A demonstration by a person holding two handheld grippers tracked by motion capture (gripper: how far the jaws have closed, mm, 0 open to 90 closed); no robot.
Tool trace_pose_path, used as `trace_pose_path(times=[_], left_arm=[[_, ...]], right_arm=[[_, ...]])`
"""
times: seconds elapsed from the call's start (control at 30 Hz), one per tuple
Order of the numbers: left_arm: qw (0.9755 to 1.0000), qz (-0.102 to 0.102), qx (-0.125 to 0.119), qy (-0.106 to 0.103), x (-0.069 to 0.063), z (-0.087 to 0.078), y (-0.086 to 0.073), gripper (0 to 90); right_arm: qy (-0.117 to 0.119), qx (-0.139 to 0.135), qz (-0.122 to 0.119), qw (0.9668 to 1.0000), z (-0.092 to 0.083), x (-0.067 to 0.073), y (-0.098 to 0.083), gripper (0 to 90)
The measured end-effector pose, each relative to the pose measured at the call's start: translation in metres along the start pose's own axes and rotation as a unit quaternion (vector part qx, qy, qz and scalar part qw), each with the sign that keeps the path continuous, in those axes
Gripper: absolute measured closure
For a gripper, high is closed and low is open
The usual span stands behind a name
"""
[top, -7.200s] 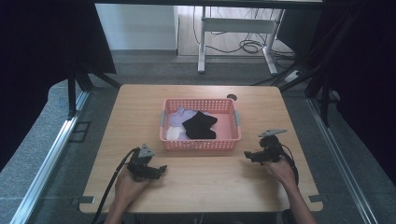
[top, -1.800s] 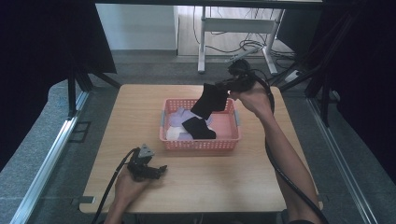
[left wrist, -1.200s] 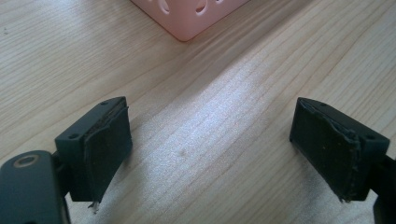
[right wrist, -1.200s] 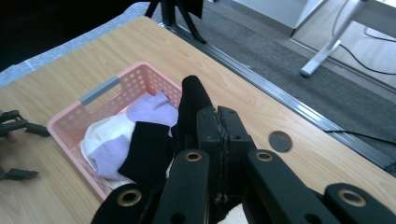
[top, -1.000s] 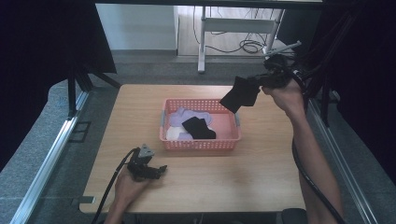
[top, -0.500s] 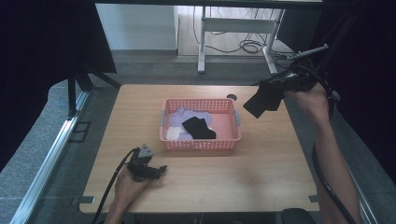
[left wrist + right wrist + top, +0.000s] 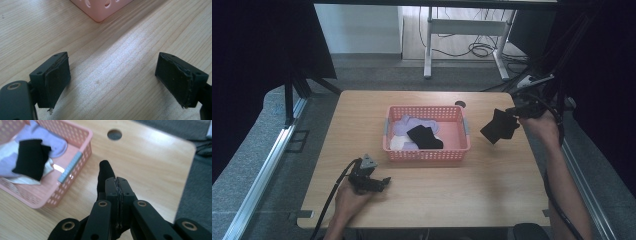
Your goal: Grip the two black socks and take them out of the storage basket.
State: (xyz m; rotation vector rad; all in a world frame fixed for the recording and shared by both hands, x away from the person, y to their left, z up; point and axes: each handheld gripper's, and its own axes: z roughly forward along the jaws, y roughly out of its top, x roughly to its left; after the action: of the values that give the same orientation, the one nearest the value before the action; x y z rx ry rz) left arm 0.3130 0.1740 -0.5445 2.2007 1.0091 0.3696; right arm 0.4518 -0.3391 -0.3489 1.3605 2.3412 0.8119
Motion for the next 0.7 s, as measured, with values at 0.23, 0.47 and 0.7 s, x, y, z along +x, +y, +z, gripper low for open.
trace_pose_path(times=[0.23,0.47,0.7], left_arm=[[1.0,-0.001,0.0,0.0,0.0,0.0,0.0,12.5],[1.0,-0.004,-0.002,0.0,-0.001,0.0,0.0,12.5],[1.0,-0.002,-0.002,0.0,0.0,0.0,0.0,12.5]], right_arm=[[0.011,0.035,0.017,0.9992,0.046,-0.004,-0.036,88.7],[0.012,0.056,0.022,0.9981,0.075,-0.003,-0.059,88.3],[0.025,0.102,0.028,0.9941,0.109,0.0,-0.086,85.3]])
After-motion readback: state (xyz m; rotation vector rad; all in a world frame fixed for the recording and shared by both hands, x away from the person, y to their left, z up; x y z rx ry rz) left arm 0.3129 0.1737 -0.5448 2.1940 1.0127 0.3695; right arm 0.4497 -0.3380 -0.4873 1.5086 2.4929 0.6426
